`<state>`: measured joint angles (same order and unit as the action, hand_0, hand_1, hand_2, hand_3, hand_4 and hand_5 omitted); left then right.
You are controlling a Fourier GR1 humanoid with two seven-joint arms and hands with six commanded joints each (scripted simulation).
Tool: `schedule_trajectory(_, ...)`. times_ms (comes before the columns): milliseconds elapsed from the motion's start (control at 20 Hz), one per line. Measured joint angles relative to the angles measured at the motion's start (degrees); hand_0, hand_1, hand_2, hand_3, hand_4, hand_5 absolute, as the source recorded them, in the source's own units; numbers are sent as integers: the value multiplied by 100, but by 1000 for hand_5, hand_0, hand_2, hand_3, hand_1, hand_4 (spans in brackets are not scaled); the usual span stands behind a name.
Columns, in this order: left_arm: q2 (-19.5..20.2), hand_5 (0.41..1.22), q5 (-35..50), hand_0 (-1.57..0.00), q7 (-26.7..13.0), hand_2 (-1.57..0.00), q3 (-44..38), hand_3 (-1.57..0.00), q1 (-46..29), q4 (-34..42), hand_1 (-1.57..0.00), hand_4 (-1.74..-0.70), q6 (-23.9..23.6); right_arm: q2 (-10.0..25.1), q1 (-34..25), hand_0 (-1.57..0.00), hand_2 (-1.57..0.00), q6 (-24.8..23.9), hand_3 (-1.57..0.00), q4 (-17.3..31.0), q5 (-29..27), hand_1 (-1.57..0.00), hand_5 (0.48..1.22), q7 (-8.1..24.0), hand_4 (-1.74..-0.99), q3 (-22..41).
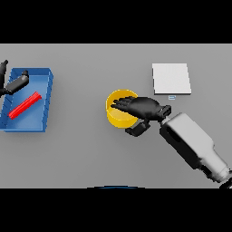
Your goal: Pick up the red beaker and tilt it to pour out 1 green nut into yellow bowl. Pick up the yellow bowl and place it on the metallic measuring scale.
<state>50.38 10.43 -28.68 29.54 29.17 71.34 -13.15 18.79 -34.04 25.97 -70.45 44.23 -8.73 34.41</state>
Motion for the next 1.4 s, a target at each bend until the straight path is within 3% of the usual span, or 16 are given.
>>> schedule_trajectory(250,24,731,-68,1,18,1,0,1,84,-115,1,-793,23,-50,-149,1,1,226,1,95,137,1,713,84,-1304,216)
schedule_trajectory(400,-9,725,-29,1,-12,1,5,1,127,-64,1,-792,53,-157,-222,-16,-68,245,-94,237,201,-40,784,248,-1339,266)
schedule_trajectory(500,34,722,-36,1,-2,1,6,1,93,28,1,-793,27,-208,-242,-258,-233,205,-249,341,303,-236,900,305,-1387,356)
schedule_trajectory(650,-2,726,-24,1,-74,1,-3,1,148,10,1,-796,16,-119,-291,-891,-814,265,-594,347,306,-846,1057,150,-1534,376)
schedule_trajectory(750,9,728,-37,1,-82,1,-6,1,104,28,1,-799,-40,-93,-296,-1136,-1086,495,-867,250,233,-1107,1116,280,-1604,407)
schedule_trajectory(800,38,727,-36,1,-99,1,-4,1,100,84,1,-799,-35,-29,-314,-1223,-1183,632,-932,223,165,-1200,1137,196,-1628,406)
schedule_trajectory(950,36,725,-17,1,-108,1,-17,1,59,92,1,-802,-64,28,-271,-1393,-1314,657,-1142,151,77,-1381,1178,160,-1682,394)
schedule_trajectory(1150,102,725,24,1,-58,1,-32,1,-4,137,1,-805,-12,54,-233,-1498,-1453,708,-1181,3,14,-1493,1203,337,-1717,417)
schedule_trajectory(1200,122,725,19,1,-36,1,-32,1,-8,229,1,-803,-34,133,-256,-1513,-1453,676,-1192,19,3,-1509,1207,182,-1722,409)
schedule_trajectory(1300,72,724,-10,1,-114,1,1,1,51,168,1,-801,-29,198,-340,-1534,-1490,769,-1192,-101,-106,-1531,1212,285,-1729,295)
schedule_trajectory(1400,72,723,-27,1,-98,1,34,1,-46,287,1,-799,-103,313,-395,-1547,-1490,917,-1329,-367,-268,-1545,1215,307,-1732,169)
